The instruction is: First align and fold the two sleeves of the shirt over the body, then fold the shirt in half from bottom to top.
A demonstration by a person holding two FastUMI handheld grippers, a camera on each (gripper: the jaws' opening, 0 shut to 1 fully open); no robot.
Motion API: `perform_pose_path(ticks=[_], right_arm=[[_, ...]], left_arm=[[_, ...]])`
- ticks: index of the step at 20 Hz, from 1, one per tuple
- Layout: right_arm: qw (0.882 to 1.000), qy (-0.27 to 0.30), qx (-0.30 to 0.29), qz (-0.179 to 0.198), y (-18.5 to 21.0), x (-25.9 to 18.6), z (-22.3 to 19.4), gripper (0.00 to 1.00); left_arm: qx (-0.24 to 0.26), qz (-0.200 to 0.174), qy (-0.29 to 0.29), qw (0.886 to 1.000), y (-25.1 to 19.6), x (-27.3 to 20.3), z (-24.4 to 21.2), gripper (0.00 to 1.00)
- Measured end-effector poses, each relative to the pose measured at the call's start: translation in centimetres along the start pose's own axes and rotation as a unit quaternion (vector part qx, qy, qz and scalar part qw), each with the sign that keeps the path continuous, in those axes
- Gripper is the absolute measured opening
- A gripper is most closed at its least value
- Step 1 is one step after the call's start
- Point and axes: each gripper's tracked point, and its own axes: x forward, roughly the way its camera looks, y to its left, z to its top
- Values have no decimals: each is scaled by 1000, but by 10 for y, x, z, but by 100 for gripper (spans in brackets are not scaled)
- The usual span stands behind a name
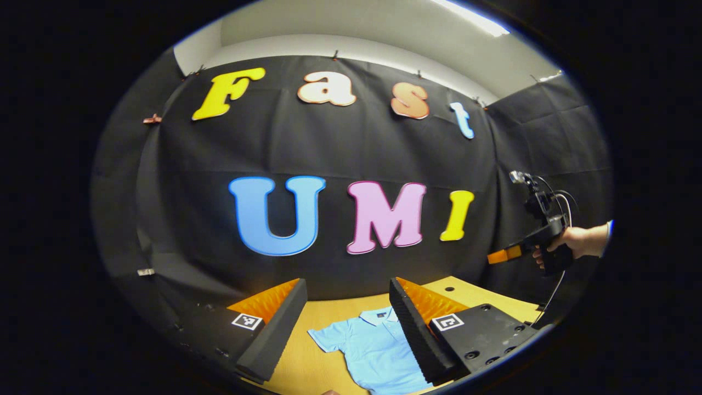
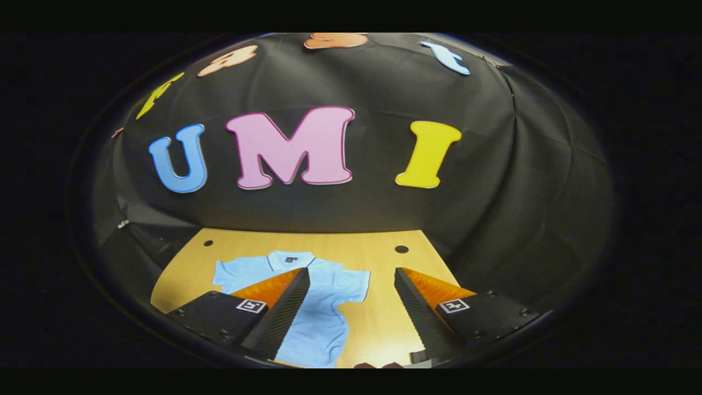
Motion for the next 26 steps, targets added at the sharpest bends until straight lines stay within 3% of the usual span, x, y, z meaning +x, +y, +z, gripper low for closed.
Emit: perform_pose_path(ticks=[1, 4, 11, 13, 14, 19, 21, 22, 23, 26], right_arm=[[1000, 13, 4, 2, -2, 25, -6, 98], [998, 67, 5, -3, -16, 96, -29, 96], [980, 197, 28, 14, -12, 224, -98, 98], [974, 224, 22, 11, -13, 243, -116, 93], [971, 238, 23, 7, -15, 252, -126, 98], [959, 281, 32, -3, -21, 279, -161, 98], [950, 309, 38, 2, -18, 286, -180, 98], [945, 324, 45, 0, -17, 289, -191, 93], [940, 336, 55, 0, -15, 292, -198, 98], [936, 350, 50, 0, -14, 301, -215, 98]], left_arm=[[1, 2, 3, 1000, 0, 0, -4, 97], [17, 62, 0, 998, 26, 9, 3, 96], [6, 106, 8, 994, 22, 4, -5, 96], [7, 124, 12, 992, 26, -2, -7, 97], [8, 131, 14, 991, 27, -4, -8, 97], [12, 139, 32, 990, 14, -3, -18, 97], [8, 135, 35, 990, 6, 2, -22, 96], [2, 129, 37, 991, 1, 9, -24, 96], [-5, 121, 39, 992, -2, 16, -29, 96], [-23, 107, 63, 992, -6, 45, -50, 96]])
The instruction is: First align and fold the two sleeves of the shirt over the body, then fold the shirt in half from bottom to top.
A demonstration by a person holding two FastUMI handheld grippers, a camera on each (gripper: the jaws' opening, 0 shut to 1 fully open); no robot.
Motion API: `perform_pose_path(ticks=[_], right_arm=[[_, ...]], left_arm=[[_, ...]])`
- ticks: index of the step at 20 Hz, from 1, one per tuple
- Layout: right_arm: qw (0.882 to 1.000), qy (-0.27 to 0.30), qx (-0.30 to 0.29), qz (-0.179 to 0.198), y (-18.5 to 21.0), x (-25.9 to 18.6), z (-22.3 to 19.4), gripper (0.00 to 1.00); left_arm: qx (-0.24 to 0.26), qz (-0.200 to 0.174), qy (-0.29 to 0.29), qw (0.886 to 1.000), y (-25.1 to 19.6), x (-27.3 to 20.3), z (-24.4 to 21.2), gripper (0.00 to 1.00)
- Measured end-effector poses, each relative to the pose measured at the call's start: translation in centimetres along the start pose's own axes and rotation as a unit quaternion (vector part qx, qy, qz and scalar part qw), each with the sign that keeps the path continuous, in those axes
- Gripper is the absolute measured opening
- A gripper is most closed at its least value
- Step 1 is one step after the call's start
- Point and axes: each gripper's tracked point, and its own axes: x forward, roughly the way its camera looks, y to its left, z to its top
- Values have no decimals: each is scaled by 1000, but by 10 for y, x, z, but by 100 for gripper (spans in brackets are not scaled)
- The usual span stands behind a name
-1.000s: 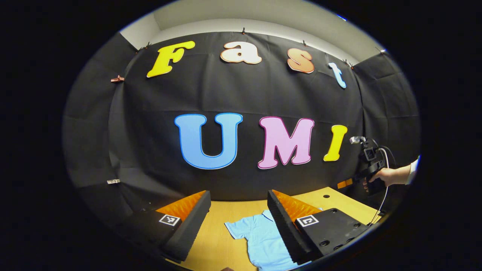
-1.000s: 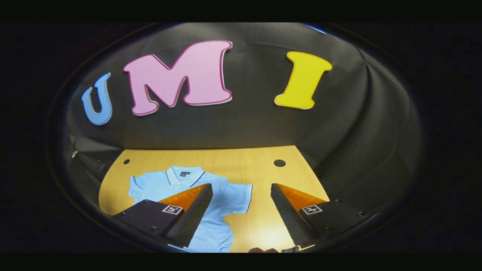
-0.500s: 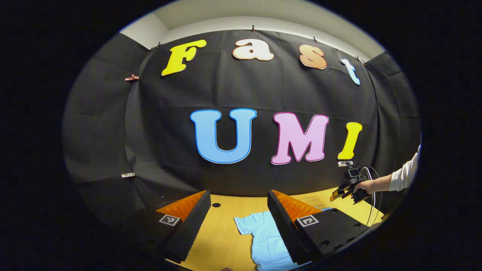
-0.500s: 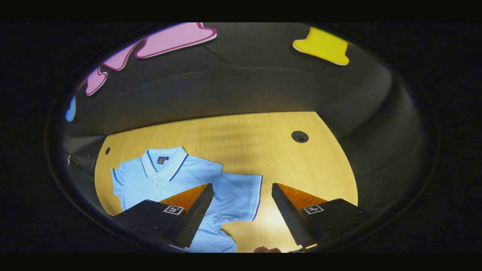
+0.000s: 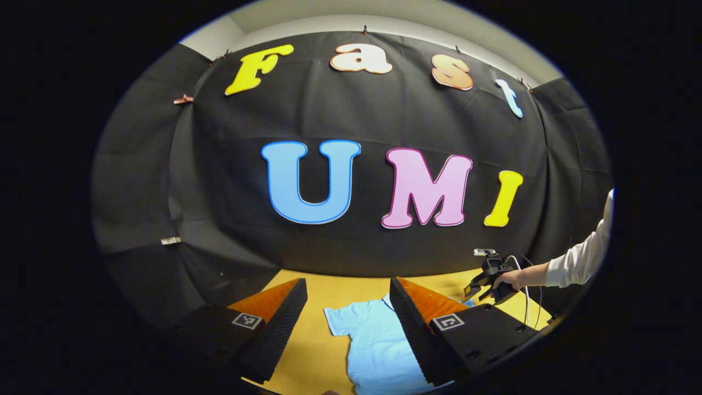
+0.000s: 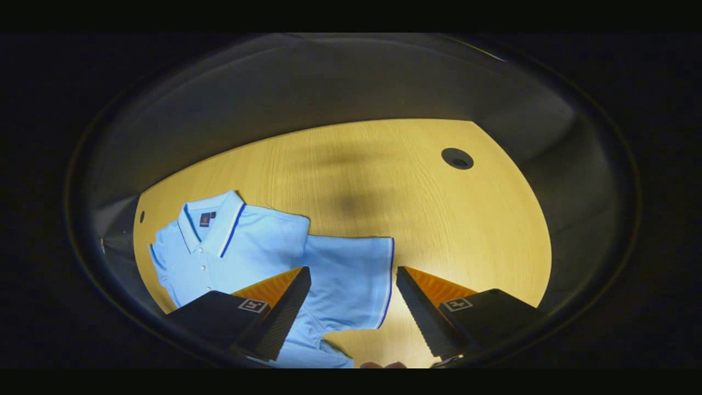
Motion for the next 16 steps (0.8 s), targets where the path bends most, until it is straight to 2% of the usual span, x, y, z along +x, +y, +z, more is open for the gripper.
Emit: perform_pose_path(ticks=[1, 2, 3, 5, 9, 10, 12, 13, 15, 16], right_arm=[[1000, 4, -6, -3, -1, 6, -2, 98], [1000, 12, -9, -5, -3, 11, -5, 98], [1000, 22, -8, -9, -5, 16, -9, 98], [999, 40, -6, -11, -10, 26, -17, 98], [999, 23, -21, -17, -7, 28, -8, 92], [999, 20, -23, -16, -5, 28, -7, 84], [999, 14, -27, -10, -2, 30, -6, 76], [1000, 11, -19, -6, 0, 30, -4, 64], [1000, 9, -23, -2, 1, 28, -7, 18], [1000, 8, -30, 1, 0, 28, -6, 18]], left_arm=[[-3, -2, 7, 1000, -2, 10, -6, 96], [-5, -6, 11, 1000, -5, 18, -8, 92], [-6, -11, 14, 1000, -8, 25, -11, 96], [-3, -27, 23, 999, -15, 43, -20, 96], [0, -56, 61, 997, -24, 82, -48, 96], [-3, -59, 70, 996, -23, 92, -55, 96], [-10, -64, 89, 994, -19, 113, -71, 97], [-10, -68, 96, 993, -16, 122, -79, 97], [-10, -70, 112, 991, -3, 146, -101, 97], [-17, -62, 130, 989, 8, 159, -117, 97]])
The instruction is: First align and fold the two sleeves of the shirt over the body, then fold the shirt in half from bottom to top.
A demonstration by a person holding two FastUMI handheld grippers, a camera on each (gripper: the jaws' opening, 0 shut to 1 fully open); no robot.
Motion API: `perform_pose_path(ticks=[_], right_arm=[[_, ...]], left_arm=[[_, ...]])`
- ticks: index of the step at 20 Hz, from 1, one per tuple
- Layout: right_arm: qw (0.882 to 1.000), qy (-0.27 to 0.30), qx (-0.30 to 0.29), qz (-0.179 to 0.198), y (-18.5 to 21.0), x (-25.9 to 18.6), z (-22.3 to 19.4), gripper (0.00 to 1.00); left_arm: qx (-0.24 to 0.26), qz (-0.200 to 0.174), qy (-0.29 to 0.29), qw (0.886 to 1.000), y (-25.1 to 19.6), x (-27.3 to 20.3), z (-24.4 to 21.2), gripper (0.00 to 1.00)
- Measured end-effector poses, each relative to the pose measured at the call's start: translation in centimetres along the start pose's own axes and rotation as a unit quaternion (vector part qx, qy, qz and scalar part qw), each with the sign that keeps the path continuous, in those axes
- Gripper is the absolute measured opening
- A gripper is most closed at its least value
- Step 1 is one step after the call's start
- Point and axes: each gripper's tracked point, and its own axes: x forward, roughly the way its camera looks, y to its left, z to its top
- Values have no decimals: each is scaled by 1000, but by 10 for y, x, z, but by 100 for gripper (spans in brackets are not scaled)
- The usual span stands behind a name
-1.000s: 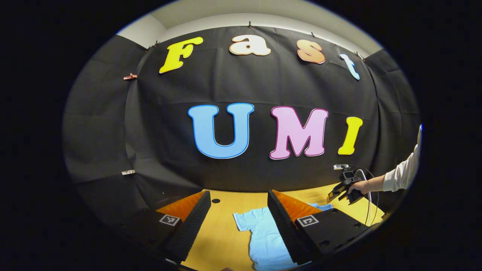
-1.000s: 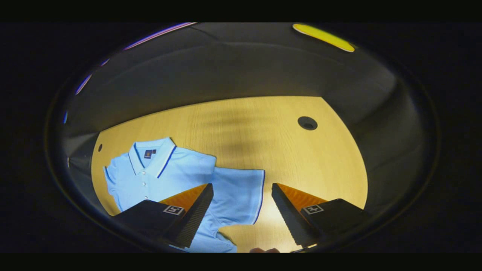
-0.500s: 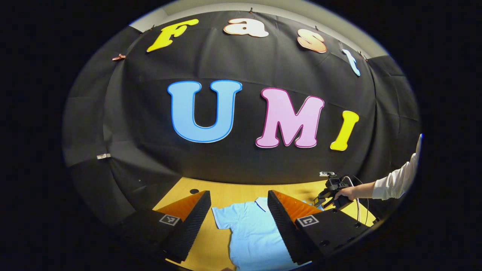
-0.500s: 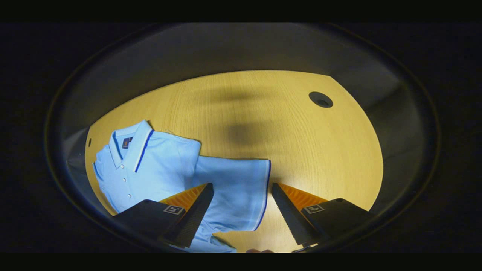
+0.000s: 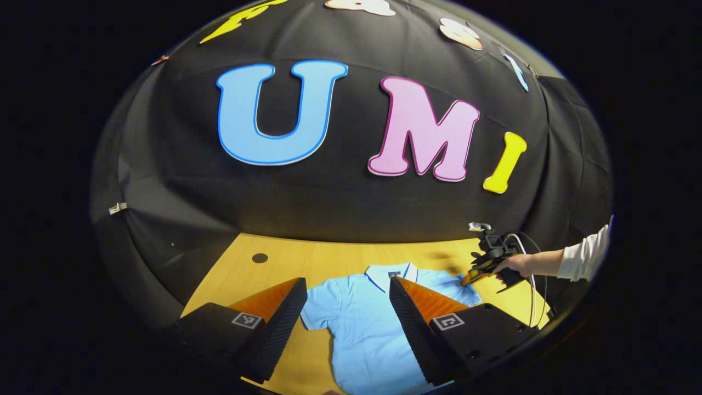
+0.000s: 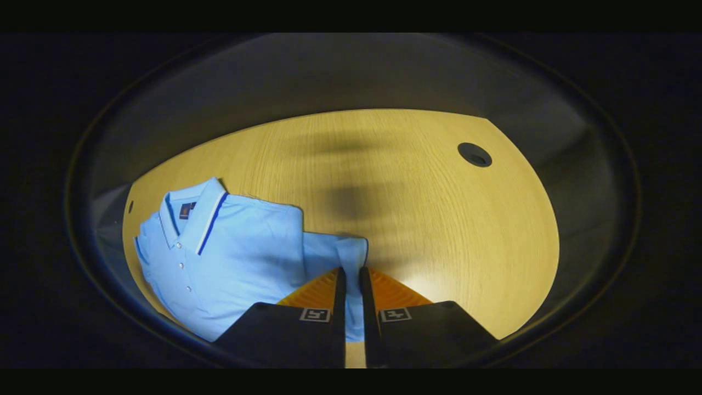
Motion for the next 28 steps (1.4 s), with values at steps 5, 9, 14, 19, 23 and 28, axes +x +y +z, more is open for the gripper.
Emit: perform_pose_path(ticks=[5, 9, 14, 19, 23, 28], right_arm=[[1000, -19, -23, 8, 7, -3, -2, 18], [999, -33, 4, 40, 21, -10, -4, 0], [995, -51, 16, 85, 44, -29, 6, 5], [988, -59, -10, 145, 100, -55, 9, 0], [984, -56, -44, 165, 140, -57, -1, 5], [987, -38, -72, 140, 135, -31, -26, 10]], left_arm=[[-82, 61, 119, 988, 81, 98, -61, 97], [-93, 87, 158, 979, 106, 137, -85, 97], [-97, 62, 130, 985, 99, 144, -70, 96], [-91, 53, 119, 987, 93, 141, -58, 96], [-93, 54, 118, 987, 96, 133, -55, 96], [-103, 58, 126, 985, 99, 124, -58, 96]])
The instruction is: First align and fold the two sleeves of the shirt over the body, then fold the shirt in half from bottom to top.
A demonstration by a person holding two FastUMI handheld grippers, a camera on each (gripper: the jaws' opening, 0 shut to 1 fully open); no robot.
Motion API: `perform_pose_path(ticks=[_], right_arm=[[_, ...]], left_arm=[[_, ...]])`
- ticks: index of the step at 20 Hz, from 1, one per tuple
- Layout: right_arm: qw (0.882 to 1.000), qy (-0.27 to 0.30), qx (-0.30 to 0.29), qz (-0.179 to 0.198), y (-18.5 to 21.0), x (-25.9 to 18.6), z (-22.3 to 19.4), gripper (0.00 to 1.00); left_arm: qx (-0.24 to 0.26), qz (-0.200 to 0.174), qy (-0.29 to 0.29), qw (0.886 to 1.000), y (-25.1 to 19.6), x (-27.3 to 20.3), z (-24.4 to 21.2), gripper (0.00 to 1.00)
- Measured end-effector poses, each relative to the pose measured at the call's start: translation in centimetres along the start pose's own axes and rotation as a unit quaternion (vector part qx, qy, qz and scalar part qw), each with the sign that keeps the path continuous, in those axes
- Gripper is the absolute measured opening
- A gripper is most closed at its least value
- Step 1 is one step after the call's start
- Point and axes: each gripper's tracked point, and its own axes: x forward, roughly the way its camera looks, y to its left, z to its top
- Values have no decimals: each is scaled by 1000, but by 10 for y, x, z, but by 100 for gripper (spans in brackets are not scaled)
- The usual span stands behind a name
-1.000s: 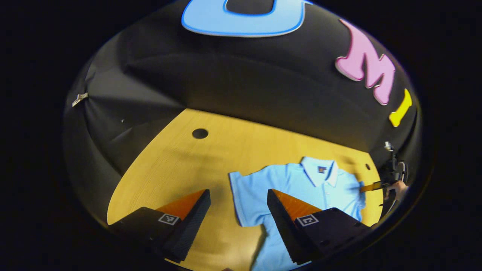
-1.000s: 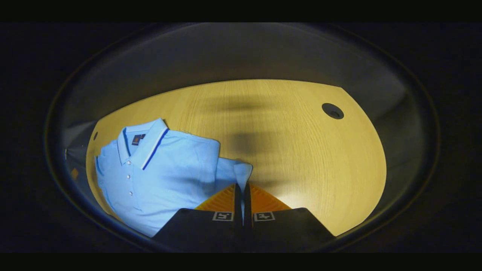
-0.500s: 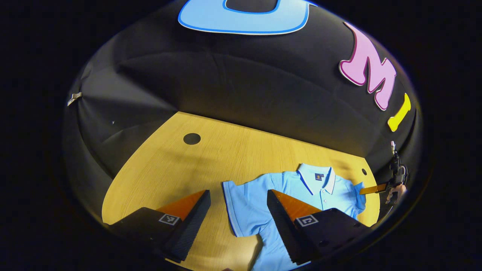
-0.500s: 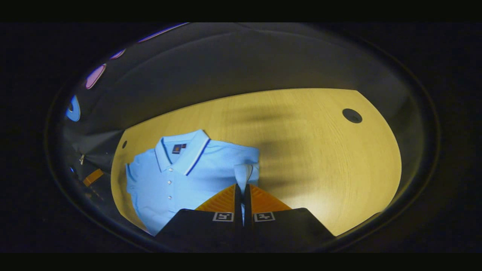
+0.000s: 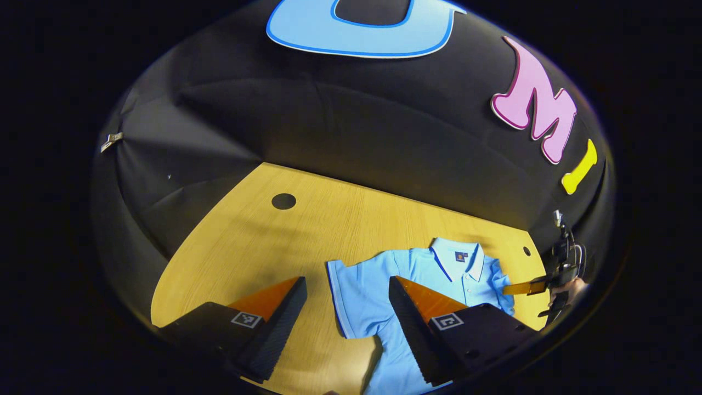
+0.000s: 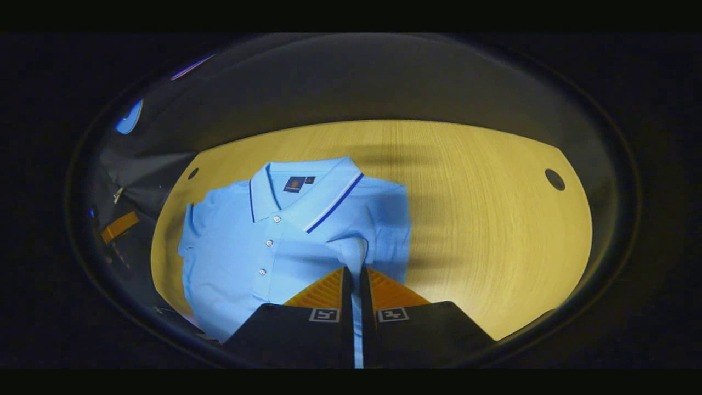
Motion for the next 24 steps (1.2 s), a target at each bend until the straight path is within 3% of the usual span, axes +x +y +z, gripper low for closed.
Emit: perform_pose_path(ticks=[1, 3, 4, 5, 12, 13, 14, 15, 17, 19, 21, 24], right_arm=[[1000, -12, 4, 11, 3, -4, 4, 19], [999, -29, 15, 44, 12, -14, 11, 59], [998, -38, 19, 50, 15, -20, 16, 68], [997, -49, 21, 53, 13, -27, 20, 65], [993, -98, -5, 66, 7, -97, 6, 66], [993, -102, -6, 66, 3, -107, 0, 76], [992, -104, -2, 65, -1, -116, -6, 58], [992, -106, 5, 65, -6, -125, -13, 67], [992, -110, 20, 60, -18, -138, -24, 68], [991, -115, 34, 52, -31, -150, -32, 69], [991, -120, 48, 46, -43, -158, -38, 69], [989, -125, 66, 37, -58, -167, -45, 69]], left_arm=[[2, 1, 0, 1000, 2, 0, -1, 96], [7, 6, 8, 1000, 5, 3, -6, 96], [6, 6, 12, 1000, 4, 5, -8, 96], [3, 4, 18, 1000, 3, 10, -11, 96], [10, 42, 107, 993, 12, 62, -54, 96], [6, 42, 117, 992, 7, 69, -60, 96], [3, 42, 126, 991, 2, 76, -66, 96], [2, 43, 133, 990, -2, 82, -72, 96], [2, 47, 149, 988, -8, 92, -83, 96], [27, 75, 146, 986, 0, 106, -84, 97], [59, 94, 144, 983, 3, 110, -83, 89], [57, 67, 126, 988, -14, 115, -77, 29]])
